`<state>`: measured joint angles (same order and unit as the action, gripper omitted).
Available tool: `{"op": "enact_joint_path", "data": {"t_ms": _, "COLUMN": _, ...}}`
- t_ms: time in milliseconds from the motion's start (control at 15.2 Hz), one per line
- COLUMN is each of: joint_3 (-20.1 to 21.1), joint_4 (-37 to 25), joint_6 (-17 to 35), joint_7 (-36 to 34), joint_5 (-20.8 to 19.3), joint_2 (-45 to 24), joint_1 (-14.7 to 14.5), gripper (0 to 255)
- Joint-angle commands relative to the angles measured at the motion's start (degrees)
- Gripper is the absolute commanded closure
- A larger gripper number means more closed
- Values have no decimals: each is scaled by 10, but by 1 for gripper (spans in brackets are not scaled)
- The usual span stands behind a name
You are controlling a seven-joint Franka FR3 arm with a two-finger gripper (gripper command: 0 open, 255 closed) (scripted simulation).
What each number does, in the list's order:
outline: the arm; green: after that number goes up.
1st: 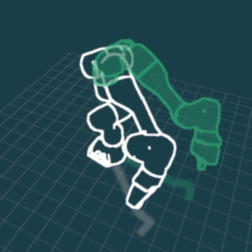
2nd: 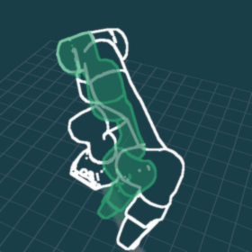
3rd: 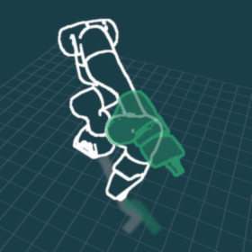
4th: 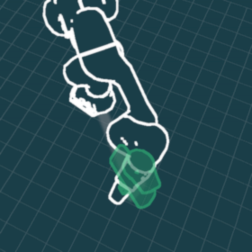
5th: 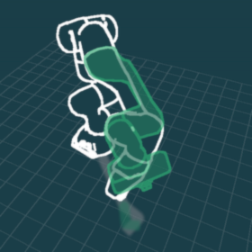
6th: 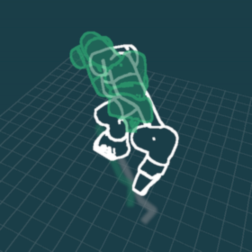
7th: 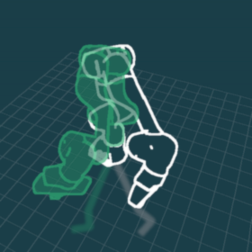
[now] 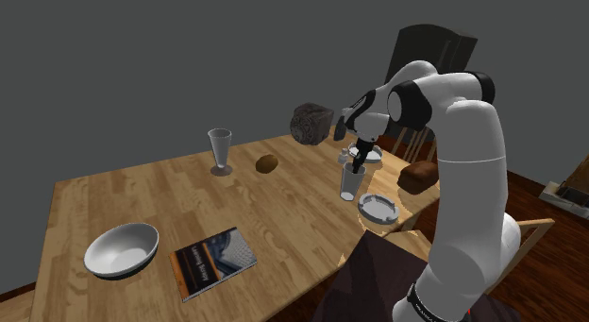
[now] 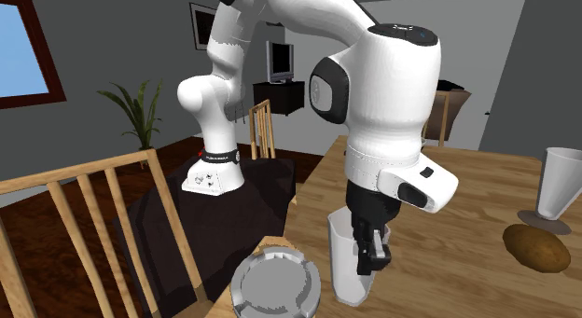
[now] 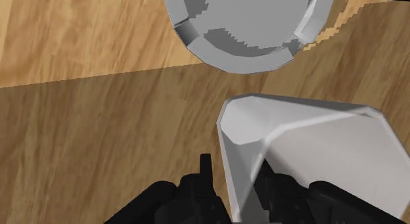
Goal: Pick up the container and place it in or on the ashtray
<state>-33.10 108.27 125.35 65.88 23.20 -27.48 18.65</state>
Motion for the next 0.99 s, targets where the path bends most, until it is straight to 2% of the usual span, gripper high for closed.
{"op": "enact_joint_path", "data": {"t_ms": 0, "joint_3": 0, "joint_4": 0, "joint_6": 0, "joint_7": 0, "joint_5": 0, "joint_2": 0, "joint_1": 0, "gripper": 255}}
{"op": "enact_joint_path", "data": {"t_ms": 462, "joint_3": 0, "joint_4": 0, "joint_6": 0, "joint_7": 0, "joint_5": 0, "joint_2": 0, "joint_1": 0, "gripper": 255}}
{"op": "enact_joint_path", "data": {"t_ms": 924, "joint_3": -15, "joint_4": -11, "joint_6": -38, "joint_7": -18, "joint_5": -25, "joint_2": 33, "joint_1": -10, "gripper": 255}}
